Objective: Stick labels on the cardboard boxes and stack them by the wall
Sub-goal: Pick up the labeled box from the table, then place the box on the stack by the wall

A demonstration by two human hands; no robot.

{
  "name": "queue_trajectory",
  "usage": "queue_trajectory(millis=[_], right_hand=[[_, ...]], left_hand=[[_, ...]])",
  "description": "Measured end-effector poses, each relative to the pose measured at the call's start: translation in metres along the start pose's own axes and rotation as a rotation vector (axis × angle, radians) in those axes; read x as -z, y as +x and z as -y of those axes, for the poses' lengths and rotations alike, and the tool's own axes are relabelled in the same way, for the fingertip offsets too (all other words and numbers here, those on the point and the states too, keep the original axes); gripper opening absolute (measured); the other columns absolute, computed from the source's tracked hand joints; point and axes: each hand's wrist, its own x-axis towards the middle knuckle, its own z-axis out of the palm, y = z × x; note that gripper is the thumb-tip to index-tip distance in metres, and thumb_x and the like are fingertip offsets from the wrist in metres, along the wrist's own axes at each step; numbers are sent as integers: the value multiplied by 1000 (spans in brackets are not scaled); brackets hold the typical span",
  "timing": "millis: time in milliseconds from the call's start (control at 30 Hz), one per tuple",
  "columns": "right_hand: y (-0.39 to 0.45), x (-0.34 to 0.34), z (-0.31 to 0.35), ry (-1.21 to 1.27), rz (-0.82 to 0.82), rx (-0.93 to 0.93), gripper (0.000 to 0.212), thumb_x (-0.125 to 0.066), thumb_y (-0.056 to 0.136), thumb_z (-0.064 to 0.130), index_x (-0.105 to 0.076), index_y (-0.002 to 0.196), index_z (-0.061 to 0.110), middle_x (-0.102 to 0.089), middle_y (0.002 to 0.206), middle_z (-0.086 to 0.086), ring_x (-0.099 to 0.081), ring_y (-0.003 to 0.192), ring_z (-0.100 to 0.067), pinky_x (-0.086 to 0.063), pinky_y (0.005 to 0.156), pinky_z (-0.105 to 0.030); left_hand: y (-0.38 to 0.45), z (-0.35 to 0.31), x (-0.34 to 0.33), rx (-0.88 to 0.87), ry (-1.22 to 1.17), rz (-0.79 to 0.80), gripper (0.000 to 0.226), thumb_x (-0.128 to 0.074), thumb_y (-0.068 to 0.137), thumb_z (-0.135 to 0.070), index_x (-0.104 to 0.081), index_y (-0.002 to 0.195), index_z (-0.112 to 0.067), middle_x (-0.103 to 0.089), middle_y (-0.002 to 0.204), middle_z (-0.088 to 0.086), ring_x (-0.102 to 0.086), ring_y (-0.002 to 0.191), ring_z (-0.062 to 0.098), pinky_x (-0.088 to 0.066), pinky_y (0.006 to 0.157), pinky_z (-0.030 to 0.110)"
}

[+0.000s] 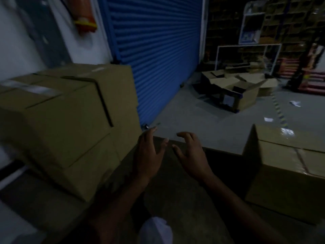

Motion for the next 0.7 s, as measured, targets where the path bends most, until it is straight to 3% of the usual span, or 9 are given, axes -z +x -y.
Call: queue_trajectory(millis=[67,200,367,433,533,700], right_hand=[[12,-25,33,-9,14,54,44,-62,93,35,-50,133,21,-47,136,3,-45,124,-9,-42,98,-26],[41,-73,102,24,24,120,45,-61,93,35,-49,134,19,-49,136,1,-46,123,-9,-41,97,-24],[76,-129,182,105,-23,173,46,-59,94,40,-49,133,20,-50,134,0,-46,123,-10,-37,97,-23],[89,-150,207,119,-47,210,46,-59,94,41,-49,133,20,-50,133,1,-48,120,-9,-42,98,-27],[107,-178,245,168,-67,233,46,-59,94,40,-51,133,17,-51,132,1,-49,116,-8,-46,95,-29],[132,-223,296,188,-60,317,34,-58,95,38,-58,125,23,-55,127,6,-47,119,-11,-40,96,-25]], left_hand=[[10,21,37,-6,7,-63,71,-38,93,-66,-44,145,-19,-51,145,1,-47,131,15,-42,102,28],[32,61,111,-24,-8,-172,69,-38,94,-68,-44,144,-22,-50,141,-3,-47,126,9,-38,93,19],[59,107,191,-115,-19,-286,57,-44,97,-60,-45,140,-24,-49,141,-2,-47,129,10,-40,100,22],[68,119,214,-152,-29,-319,55,-45,98,-58,-46,140,-22,-50,141,-2,-46,130,8,-34,102,15],[81,140,244,-191,-68,-349,57,-45,98,-58,-49,138,-18,-52,140,-1,-46,131,10,-36,105,18],[102,184,285,-133,-92,-439,53,-48,97,-52,-49,137,-18,-51,141,0,-47,130,9,-33,103,11]])
